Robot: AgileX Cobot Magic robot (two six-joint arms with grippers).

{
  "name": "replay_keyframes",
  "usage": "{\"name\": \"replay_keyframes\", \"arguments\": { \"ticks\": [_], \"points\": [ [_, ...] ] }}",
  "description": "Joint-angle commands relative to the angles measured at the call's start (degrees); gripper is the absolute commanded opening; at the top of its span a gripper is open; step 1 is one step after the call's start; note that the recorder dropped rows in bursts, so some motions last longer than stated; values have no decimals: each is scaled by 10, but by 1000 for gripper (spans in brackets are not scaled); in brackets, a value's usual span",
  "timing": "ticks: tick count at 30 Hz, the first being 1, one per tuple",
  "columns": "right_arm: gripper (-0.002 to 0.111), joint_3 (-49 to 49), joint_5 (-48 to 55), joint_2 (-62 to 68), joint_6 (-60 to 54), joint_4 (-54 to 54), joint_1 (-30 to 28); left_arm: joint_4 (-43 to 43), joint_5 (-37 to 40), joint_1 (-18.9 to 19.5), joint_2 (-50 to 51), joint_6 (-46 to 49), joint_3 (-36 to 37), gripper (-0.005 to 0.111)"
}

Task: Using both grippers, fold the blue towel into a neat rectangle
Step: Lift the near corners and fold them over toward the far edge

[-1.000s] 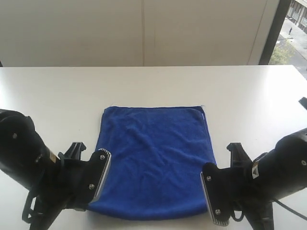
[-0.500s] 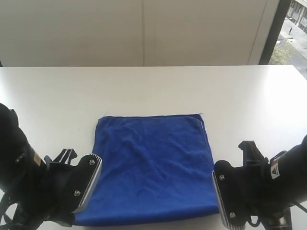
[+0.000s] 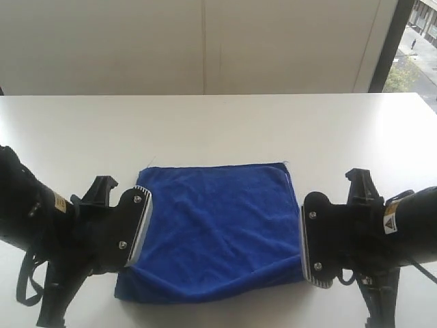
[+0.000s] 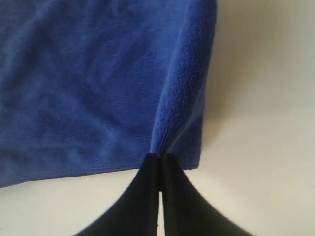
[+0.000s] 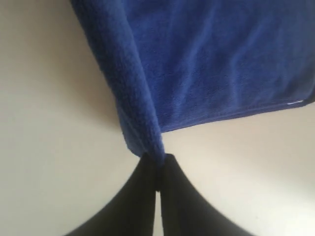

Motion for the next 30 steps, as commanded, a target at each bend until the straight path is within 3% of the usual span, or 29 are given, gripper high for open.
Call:
{"name": "replay_keyframes", "arguments": {
  "ticks": [1, 7, 14, 30],
  "points": [
    [0, -3, -32, -3, 21, -20, 0, 5, -40, 2, -6, -6, -2, 0],
    [0, -3, -77, 14, 47, -30, 0, 5, -68, 11, -6, -6, -2, 0],
    [0, -3, -125, 61, 66, -30, -1, 5, -72, 49, -6, -6, -2, 0],
    [0, -48, -148, 93, 98, -30, -37, 5, -162, 49, 1, -4, -2, 0]
  ]
}}
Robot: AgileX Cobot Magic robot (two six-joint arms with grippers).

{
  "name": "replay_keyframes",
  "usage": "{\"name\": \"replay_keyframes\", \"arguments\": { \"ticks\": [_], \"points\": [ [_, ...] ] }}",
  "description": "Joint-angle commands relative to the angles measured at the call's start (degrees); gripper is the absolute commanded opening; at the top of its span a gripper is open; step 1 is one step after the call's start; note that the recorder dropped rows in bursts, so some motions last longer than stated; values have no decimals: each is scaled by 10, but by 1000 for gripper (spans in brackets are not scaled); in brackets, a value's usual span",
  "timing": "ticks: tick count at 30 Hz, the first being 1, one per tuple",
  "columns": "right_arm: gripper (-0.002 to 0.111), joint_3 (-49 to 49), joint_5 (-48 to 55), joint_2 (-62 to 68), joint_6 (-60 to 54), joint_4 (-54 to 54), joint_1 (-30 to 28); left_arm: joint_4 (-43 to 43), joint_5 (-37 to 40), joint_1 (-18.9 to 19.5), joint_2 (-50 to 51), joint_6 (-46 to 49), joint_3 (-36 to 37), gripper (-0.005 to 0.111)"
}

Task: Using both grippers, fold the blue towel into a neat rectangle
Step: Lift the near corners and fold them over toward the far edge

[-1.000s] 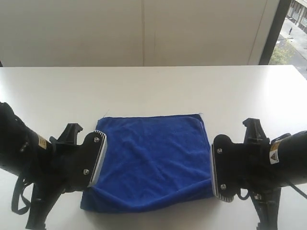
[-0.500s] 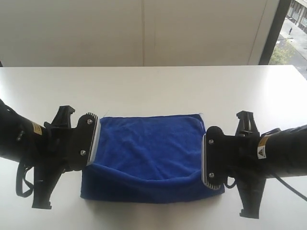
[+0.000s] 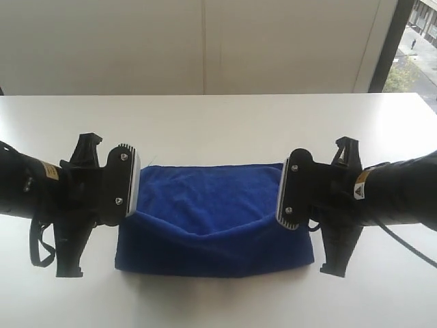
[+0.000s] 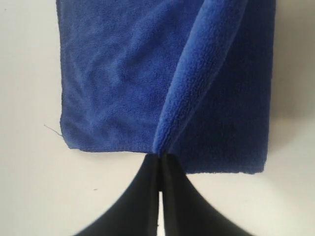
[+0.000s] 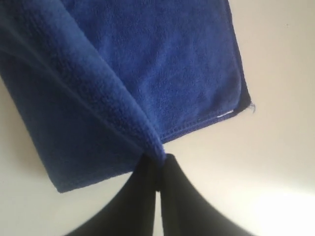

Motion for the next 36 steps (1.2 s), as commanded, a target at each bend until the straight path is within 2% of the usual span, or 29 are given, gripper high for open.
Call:
{"name": "replay_keyframes", "arguments": {
  "ticks": [1, 13, 23, 28, 36],
  "points": [
    [0, -5, -7, 2, 6, -3, -17, -5, -21, 2, 7, -4, -2, 0],
    [0, -22, -45, 27, 6, -3, -18, -2, -126, 2, 45, -1, -2, 0],
    [0, -53, -47, 71, 10, -2, -41, -2, -157, 35, 77, -1, -2, 0],
    [0, -66, -56, 87, 10, -2, -50, 5, -215, 35, 102, -1, -2, 0],
    [0, -83, -69, 124, 10, -2, -63, 5, -226, 35, 156, -1, -52, 0]
  ]
}}
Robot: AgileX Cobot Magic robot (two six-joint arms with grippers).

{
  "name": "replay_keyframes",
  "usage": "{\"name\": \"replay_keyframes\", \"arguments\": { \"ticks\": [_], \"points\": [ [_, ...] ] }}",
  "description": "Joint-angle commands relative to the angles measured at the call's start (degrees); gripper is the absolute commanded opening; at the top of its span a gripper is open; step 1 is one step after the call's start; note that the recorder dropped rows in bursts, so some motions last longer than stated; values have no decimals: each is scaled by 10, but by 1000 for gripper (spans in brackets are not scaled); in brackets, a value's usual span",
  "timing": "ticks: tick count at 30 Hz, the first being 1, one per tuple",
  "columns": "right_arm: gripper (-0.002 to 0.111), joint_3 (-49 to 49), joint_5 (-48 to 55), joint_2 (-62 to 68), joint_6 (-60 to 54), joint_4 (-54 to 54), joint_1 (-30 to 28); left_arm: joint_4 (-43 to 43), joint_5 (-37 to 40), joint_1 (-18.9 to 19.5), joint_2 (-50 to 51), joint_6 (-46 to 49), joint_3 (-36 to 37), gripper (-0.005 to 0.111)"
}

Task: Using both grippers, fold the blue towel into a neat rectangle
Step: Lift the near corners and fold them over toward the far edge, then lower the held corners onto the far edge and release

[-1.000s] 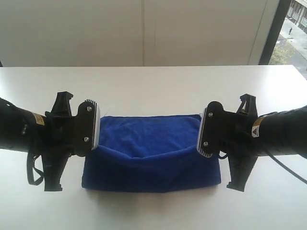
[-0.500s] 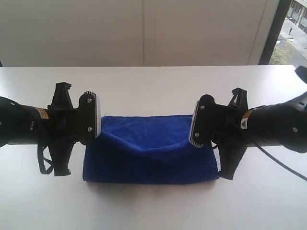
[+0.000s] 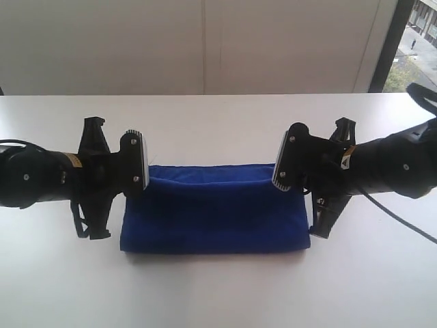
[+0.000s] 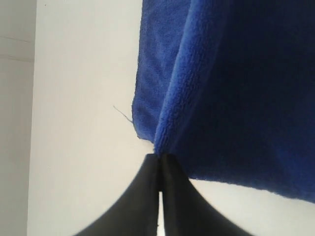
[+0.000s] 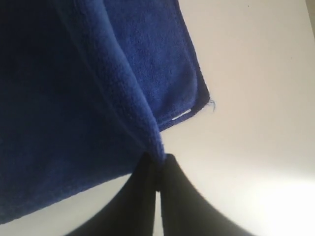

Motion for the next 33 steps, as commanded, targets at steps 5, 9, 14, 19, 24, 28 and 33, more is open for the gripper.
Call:
{"name": "replay_keyframes", "arguments": {
  "ticks": [5, 9, 14, 19, 24, 28, 33],
  "points": [
    [0, -30, -16, 49, 4, -2, -12, 0, -2, 2, 54, -1, -60, 0],
    [0, -57, -17, 80, 4, -2, -13, -1, -2, 13, 82, -1, -86, 0],
    [0, -84, -15, 102, 4, -2, -29, -1, 0, 27, 103, -1, -102, 0],
    [0, -108, -18, 122, 4, -2, -45, 0, -3, 31, 126, -1, -128, 0],
    [0, -134, -18, 153, 4, -2, -45, 0, 0, 31, 160, -1, -164, 0],
    [0, -155, -18, 178, 4, -2, -45, 0, 0, 36, 163, -1, -168, 0],
    [0, -172, -21, 191, 4, -2, -45, -3, 14, 53, 178, -2, -168, 0]
  ]
}}
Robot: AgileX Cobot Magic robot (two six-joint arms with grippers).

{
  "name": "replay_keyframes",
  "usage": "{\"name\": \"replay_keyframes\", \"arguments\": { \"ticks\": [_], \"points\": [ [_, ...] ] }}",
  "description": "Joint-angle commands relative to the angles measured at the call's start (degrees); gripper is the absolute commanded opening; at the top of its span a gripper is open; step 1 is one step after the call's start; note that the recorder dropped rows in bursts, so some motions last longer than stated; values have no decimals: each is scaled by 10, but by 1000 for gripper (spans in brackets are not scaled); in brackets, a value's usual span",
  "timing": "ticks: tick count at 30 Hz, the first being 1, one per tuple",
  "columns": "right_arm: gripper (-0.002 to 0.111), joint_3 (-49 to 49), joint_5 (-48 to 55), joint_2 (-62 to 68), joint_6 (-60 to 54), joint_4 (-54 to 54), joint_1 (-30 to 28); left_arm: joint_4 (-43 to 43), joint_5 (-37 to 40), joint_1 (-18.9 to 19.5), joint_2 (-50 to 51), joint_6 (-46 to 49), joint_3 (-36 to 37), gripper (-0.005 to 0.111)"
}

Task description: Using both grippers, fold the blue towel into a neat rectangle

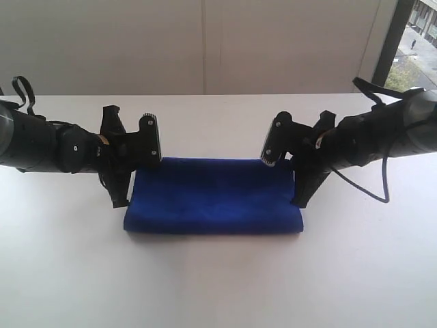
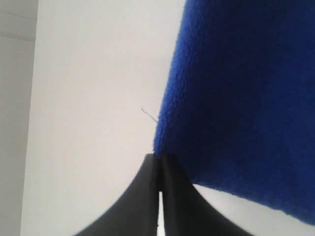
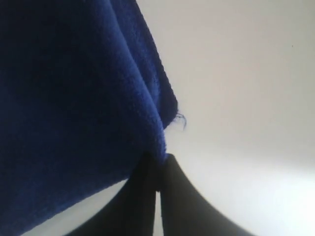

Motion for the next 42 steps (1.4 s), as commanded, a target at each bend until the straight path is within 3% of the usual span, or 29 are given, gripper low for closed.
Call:
{"name": "replay_keyframes", "arguments": {
  "ticks": [1, 11, 21, 24, 27, 31, 34, 37, 42],
  "points": [
    [0, -17, -3, 9, 4, -2, -5, -2, 13, 11, 16, -3, -3, 0],
    [0, -32, 1, 53, 4, -2, -5, 8, -60, 11, 46, -4, -3, 0],
    [0, -32, -42, 55, 2, -2, -5, 8, -58, 11, 59, -7, -3, 0],
    [5, -32, -51, 55, 2, -2, -5, 8, -58, 11, 68, -7, -3, 1],
    [20, -32, -53, 56, 0, -2, -5, 8, -60, 11, 73, -7, -3, 14],
    [55, -32, -62, 61, -3, -2, -5, 8, -72, 11, 74, -7, -3, 43],
    [72, -32, -67, 62, -3, -2, -5, 8, -99, 11, 74, -5, -3, 62],
    [73, -32, -67, 62, -3, -2, -5, 5, -132, 11, 73, -3, -3, 72],
    [73, -32, -71, 43, -3, -2, -5, -42, -179, 11, 63, 36, -3, 74]
  ]
}}
